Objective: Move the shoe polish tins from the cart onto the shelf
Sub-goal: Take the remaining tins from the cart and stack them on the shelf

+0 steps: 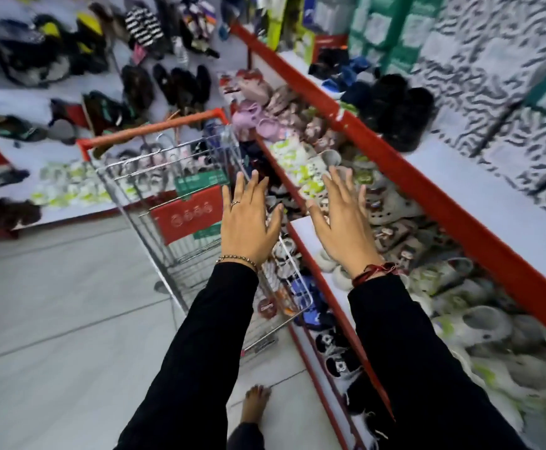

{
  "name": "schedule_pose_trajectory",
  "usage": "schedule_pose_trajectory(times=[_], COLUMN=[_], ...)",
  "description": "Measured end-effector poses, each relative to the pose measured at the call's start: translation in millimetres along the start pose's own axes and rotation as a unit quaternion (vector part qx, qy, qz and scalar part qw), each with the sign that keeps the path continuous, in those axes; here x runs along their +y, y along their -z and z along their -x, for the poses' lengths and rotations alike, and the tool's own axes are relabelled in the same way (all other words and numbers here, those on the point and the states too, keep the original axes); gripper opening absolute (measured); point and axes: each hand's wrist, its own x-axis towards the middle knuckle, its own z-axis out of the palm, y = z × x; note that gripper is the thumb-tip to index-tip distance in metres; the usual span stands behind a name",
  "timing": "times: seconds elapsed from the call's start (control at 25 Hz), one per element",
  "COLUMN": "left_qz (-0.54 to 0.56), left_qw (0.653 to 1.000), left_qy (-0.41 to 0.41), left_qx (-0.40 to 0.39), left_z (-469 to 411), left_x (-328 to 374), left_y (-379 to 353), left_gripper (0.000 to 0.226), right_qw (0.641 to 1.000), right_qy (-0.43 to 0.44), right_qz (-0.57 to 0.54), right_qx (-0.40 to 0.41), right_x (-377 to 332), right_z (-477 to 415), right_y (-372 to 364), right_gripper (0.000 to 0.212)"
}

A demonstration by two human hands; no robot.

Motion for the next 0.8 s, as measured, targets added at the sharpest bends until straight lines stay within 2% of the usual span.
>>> schedule_pose_trajectory(times=[0.16, 0.28, 0.36, 0.48, 0.56, 0.64, 0.72, 0.8], left_qz=[0.047, 0.116, 0.171, 0.212, 0.192, 0.175, 0.135, 0.105], left_qw=[0.988, 0.954, 0.901, 0.793, 0.746, 0.713, 0.702, 0.707], left_qy=[0.121, 0.240, 0.356, 0.495, 0.541, 0.581, 0.592, 0.584], left_qx=[-0.081, -0.139, -0.181, -0.285, -0.336, -0.352, -0.373, -0.385], left_z=[21, 42, 53, 64, 73, 86, 99, 106], left_x=[-72, -122, -147, -171, -188, -203, -216, -223], left_y=[-41, -89, -129, -191, -238, -277, -313, -330], left_gripper=[0.061, 0.053, 0.052, 0.057, 0.060, 0.057, 0.058, 0.063], right_qw=[0.988, 0.961, 0.937, 0.903, 0.882, 0.866, 0.856, 0.852], right_qy=[-0.001, -0.014, -0.038, -0.087, -0.136, -0.159, -0.175, -0.185], right_qz=[-0.049, -0.062, -0.049, -0.005, 0.015, 0.044, 0.069, 0.085], right_qx=[-0.145, -0.269, -0.345, -0.421, -0.451, -0.471, -0.482, -0.482], right_x=[-10, -5, 9, 36, 56, 75, 92, 100], right_z=[-9, -4, 3, 13, 16, 18, 17, 14], right_y=[-94, -178, -230, -294, -337, -372, -407, -426], right_gripper=[0.063, 0.061, 0.057, 0.043, 0.038, 0.042, 0.046, 0.049])
